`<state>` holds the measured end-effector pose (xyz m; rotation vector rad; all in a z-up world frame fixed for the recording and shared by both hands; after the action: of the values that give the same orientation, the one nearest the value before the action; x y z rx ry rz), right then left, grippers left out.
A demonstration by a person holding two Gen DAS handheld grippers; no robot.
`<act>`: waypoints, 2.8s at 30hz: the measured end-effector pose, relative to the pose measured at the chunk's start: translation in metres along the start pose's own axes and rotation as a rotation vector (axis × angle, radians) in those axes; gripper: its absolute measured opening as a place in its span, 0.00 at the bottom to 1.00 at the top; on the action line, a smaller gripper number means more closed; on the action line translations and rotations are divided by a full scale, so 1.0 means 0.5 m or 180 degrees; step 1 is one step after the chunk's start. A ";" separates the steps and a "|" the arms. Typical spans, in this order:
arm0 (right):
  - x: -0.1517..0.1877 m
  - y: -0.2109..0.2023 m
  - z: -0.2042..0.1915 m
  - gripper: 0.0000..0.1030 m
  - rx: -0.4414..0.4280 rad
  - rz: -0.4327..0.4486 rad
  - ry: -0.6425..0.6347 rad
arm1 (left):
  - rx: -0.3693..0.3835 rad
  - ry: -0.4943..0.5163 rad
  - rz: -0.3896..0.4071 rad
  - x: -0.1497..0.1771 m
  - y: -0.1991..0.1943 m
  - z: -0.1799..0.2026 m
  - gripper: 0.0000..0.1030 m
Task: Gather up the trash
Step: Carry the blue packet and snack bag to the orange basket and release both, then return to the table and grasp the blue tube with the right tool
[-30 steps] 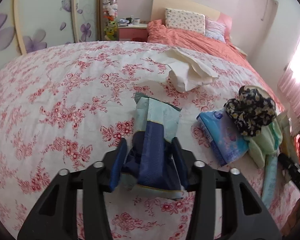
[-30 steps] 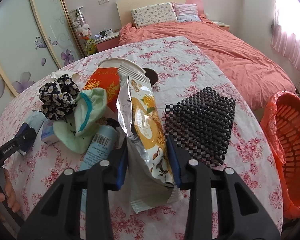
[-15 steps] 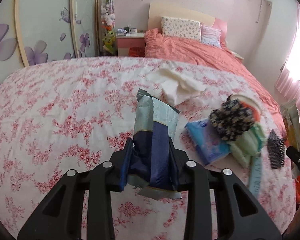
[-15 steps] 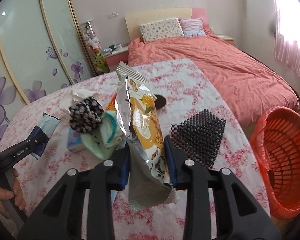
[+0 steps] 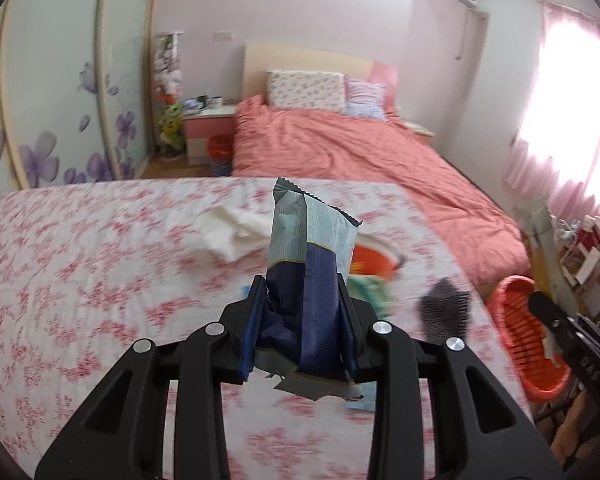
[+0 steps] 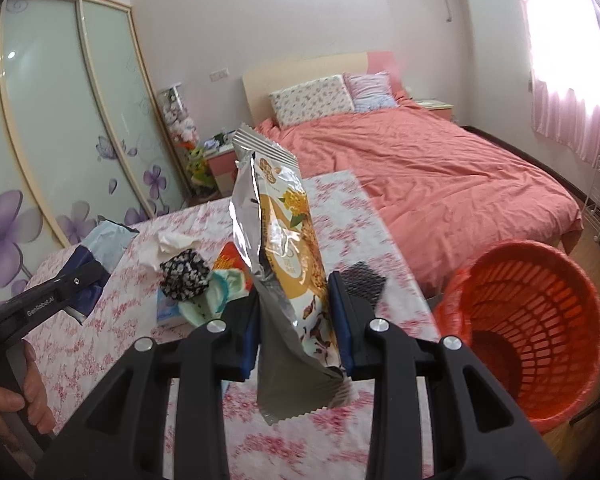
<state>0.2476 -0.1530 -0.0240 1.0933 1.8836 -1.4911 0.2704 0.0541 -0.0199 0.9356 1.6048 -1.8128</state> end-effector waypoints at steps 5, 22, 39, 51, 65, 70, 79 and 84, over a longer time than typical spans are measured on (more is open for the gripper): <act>-0.022 -0.049 0.056 0.31 0.0121 0.0183 0.0078 | 0.0217 0.0135 0.0125 -0.017 -0.021 0.085 0.33; -0.046 -0.148 0.310 0.31 0.0619 0.0458 0.0530 | 0.1087 0.0620 0.0063 -0.013 0.015 0.393 0.33; -0.011 -0.117 0.517 0.31 0.0851 0.0341 0.1032 | 0.1606 0.1043 -0.0282 0.057 0.083 0.632 0.33; 0.007 -0.056 0.590 0.43 0.0855 0.0179 0.1210 | 0.1578 0.1116 -0.0640 0.103 0.156 0.674 0.46; 0.012 -0.067 0.546 0.76 0.1179 0.0214 0.0842 | 0.0908 0.1099 -0.0412 0.083 0.147 0.529 0.78; 0.015 -0.057 0.492 0.80 0.1148 0.0190 0.0722 | 0.0609 0.0911 -0.0384 0.082 0.141 0.421 0.78; 0.045 0.005 0.334 0.83 0.0863 0.0000 0.0384 | -0.0007 0.0526 -0.0263 0.060 0.111 0.183 0.85; 0.063 0.044 0.230 0.83 0.0657 -0.0134 0.0176 | -0.0328 0.0319 -0.0320 0.074 0.112 0.052 0.87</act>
<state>0.2373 -0.2524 -0.0930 1.2042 1.8306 -1.7264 0.2874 0.0219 -0.0818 0.9269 1.8187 -1.7547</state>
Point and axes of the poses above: each gripper's, at about its wrist camera, not at the fingertips, and y roughly the way its jaws point, z to its right, x to its underside, the point moved 7 cm from there along y, roughly the way its jaws point, and after that the axes turned 5 degrees about y, right-handed, at the moved point
